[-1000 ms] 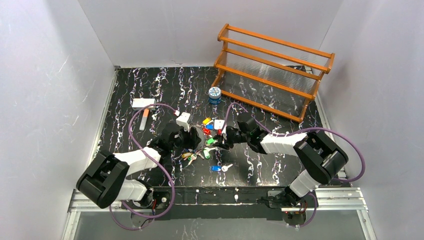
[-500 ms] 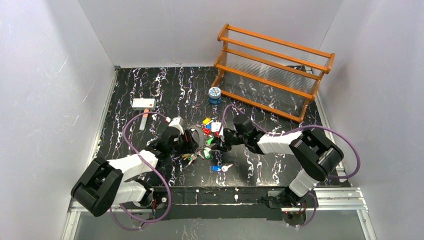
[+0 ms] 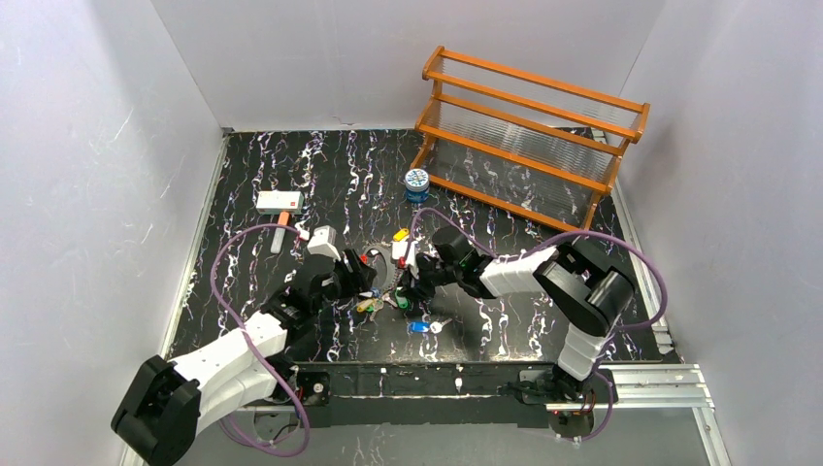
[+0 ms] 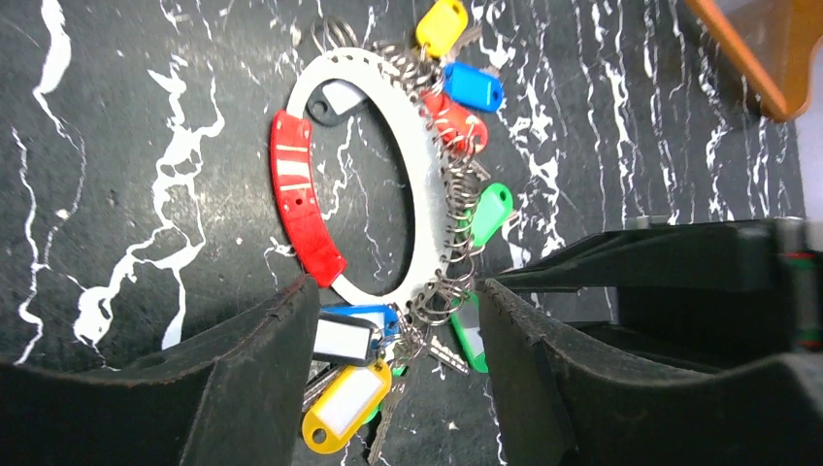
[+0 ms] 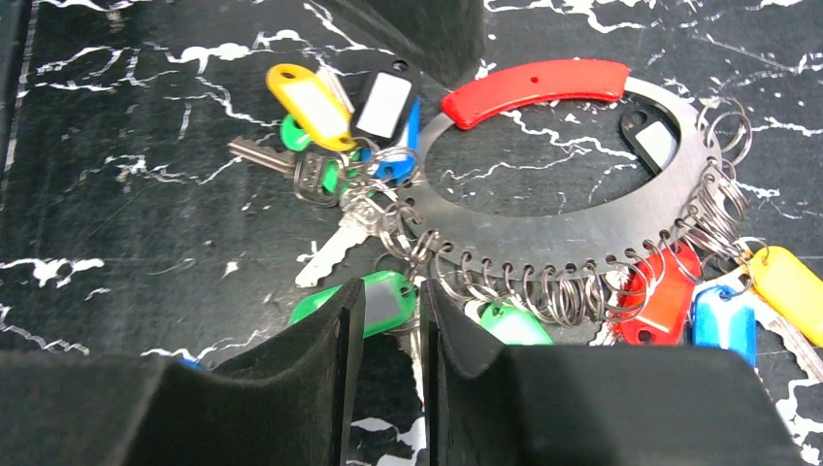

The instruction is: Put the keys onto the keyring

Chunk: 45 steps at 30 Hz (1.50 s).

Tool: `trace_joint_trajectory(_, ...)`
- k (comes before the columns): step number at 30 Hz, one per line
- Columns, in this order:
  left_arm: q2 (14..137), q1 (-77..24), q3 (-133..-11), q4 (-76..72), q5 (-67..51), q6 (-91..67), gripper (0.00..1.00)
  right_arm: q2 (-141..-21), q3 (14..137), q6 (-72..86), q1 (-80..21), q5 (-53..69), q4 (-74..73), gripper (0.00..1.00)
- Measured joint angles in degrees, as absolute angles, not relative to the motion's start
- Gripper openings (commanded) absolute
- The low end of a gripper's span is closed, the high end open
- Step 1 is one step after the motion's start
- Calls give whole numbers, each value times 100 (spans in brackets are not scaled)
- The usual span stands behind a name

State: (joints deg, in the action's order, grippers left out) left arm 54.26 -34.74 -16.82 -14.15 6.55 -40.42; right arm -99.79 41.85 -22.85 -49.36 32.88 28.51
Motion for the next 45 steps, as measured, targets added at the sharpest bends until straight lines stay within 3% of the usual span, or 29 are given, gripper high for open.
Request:
trace_joint_trajectory(16, 5229, -3474, -1686, -1409, 958, -3636, 65, -10307, 4501, -1970, -4943, 2961, 2853, 29)
trace_joint_trajectory(38, 5050, -3474, -1682, -1643, 950, -3275, 69, -9712, 4038, -2838, -4823, 2436, 2963, 34)
trace_joint_trajectory(45, 5284, -3474, -1688, -1761, 797, -3094, 64, -9723, 4086, -2875, -4663, 2392, 2930, 34)
